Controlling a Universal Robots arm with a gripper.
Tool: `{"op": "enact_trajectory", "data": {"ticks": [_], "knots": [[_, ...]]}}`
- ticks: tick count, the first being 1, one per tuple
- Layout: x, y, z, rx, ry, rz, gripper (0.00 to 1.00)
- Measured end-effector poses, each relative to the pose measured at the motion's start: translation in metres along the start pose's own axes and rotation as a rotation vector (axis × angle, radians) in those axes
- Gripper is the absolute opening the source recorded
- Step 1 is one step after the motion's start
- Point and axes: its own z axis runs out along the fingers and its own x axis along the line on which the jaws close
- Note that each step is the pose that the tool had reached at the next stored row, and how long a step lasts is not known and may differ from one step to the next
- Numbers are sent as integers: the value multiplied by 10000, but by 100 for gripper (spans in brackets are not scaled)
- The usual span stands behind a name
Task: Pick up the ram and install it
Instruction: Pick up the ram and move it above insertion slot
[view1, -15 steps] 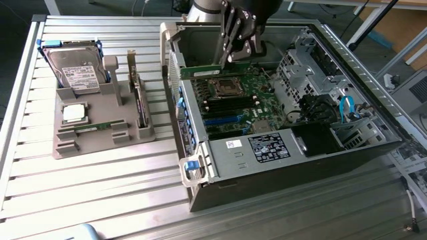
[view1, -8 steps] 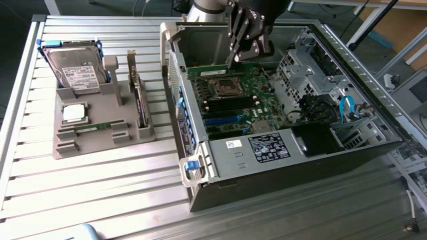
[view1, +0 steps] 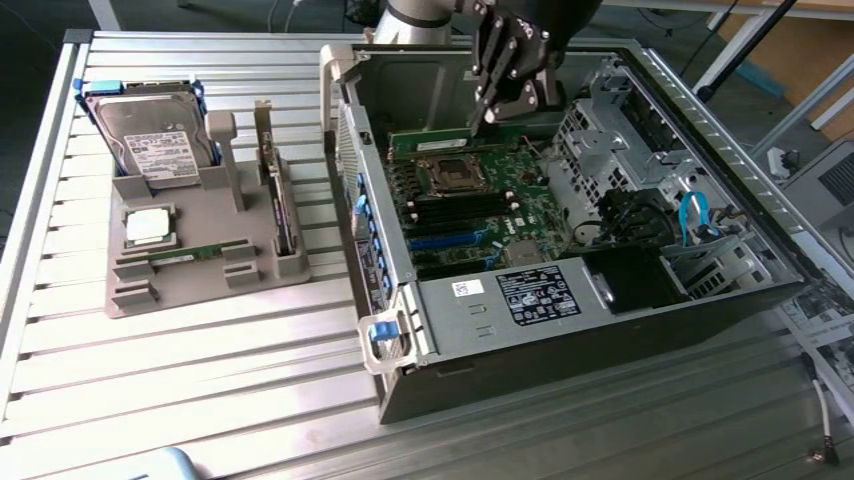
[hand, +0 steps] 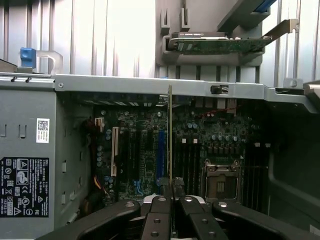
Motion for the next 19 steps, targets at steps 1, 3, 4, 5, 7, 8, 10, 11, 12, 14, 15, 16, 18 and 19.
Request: {"op": "enact_trajectory", "data": {"ticks": [1,3,4,5,7,8,10,11,12,14,15,16,18,19], "knots": [[1,-28,-1,0,0,-1,12],[4,-95,-3,0,-1,0,12],[5,-122,-4,0,0,1,12],[6,-143,-5,-1,0,0,12],[8,-185,-6,-1,0,-1,12],[8,-206,-7,-1,0,0,12],[11,-263,-9,-2,0,1,12],[11,-285,-10,-2,0,0,12],[13,-312,-11,-2,0,0,12],[14,-359,-13,-3,0,0,12],[15,-384,-14,-4,0,0,12],[17,-410,-14,-4,-1,1,12],[18,-450,-16,-4,-1,0,12],[19,-474,-17,-5,1,0,12]]}}
